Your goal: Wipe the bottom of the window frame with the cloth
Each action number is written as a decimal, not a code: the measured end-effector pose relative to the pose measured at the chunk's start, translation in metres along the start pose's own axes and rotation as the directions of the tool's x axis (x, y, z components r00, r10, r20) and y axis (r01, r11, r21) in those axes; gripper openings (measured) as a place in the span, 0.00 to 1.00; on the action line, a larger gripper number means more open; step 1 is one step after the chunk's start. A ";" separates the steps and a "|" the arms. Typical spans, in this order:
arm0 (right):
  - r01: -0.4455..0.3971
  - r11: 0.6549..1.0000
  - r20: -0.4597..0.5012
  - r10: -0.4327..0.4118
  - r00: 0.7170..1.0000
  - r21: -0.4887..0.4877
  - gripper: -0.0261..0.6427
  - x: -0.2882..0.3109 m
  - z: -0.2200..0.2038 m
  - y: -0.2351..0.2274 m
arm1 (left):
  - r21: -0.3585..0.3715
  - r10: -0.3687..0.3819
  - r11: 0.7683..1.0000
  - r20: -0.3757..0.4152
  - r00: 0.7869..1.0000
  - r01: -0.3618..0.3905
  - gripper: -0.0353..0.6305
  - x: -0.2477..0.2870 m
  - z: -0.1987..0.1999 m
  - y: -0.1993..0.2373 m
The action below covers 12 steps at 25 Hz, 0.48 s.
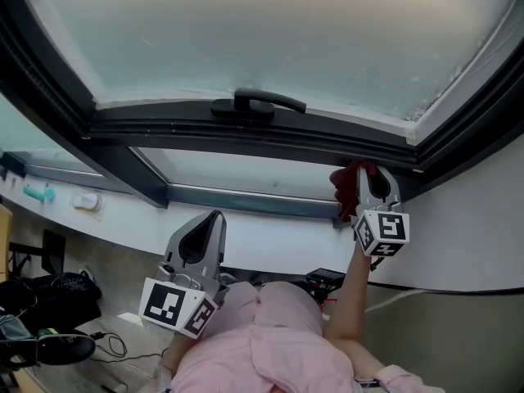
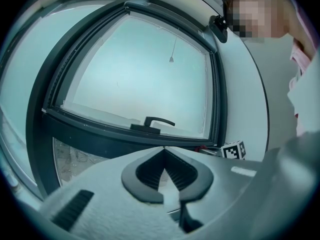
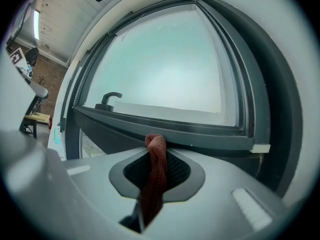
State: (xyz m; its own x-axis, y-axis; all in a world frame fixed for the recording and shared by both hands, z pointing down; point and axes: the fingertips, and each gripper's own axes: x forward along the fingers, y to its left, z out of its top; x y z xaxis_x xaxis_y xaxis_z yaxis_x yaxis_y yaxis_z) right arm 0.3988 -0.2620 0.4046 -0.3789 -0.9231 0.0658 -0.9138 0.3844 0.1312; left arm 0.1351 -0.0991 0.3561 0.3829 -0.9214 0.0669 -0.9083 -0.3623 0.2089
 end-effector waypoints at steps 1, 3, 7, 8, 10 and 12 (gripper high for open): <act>0.003 1.000 0.000 -0.003 1.000 0.004 0.10 -0.001 0.000 -0.002 | -0.001 0.000 1.000 0.000 1.000 0.000 0.05 0.000 0.000 0.000; 0.002 1.000 0.002 -0.002 1.000 0.003 0.10 -0.001 -0.001 -0.004 | -0.002 -0.005 1.000 -0.002 1.000 0.005 0.05 0.002 -0.001 -0.002; -0.005 1.000 0.008 0.005 1.000 -0.003 0.10 -0.001 -0.001 -0.004 | -0.001 -0.011 1.000 -0.001 1.000 0.011 0.05 0.005 -0.002 -0.005; -0.007 1.000 0.009 0.007 1.000 -0.004 0.10 -0.001 -0.001 -0.004 | -0.001 -0.007 1.000 0.000 1.000 0.007 0.05 0.005 -0.001 -0.004; -0.009 1.000 0.009 0.009 1.000 -0.006 0.10 -0.001 -0.001 -0.004 | -0.004 0.002 1.000 0.001 1.000 -0.002 0.05 0.005 -0.001 -0.002; -0.010 1.000 0.008 0.010 1.000 -0.007 0.10 -0.002 -0.001 -0.004 | -0.005 0.005 1.000 -0.001 1.000 -0.005 0.05 0.004 -0.001 -0.001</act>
State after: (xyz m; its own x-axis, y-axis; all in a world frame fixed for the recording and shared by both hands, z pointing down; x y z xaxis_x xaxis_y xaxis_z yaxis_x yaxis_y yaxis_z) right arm 0.4036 -0.2622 0.4050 -0.3892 -0.9192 0.0595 -0.9089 0.3937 0.1377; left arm 0.1384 -0.1025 0.3576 0.3786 -0.9230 0.0690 -0.9094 -0.3571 0.2132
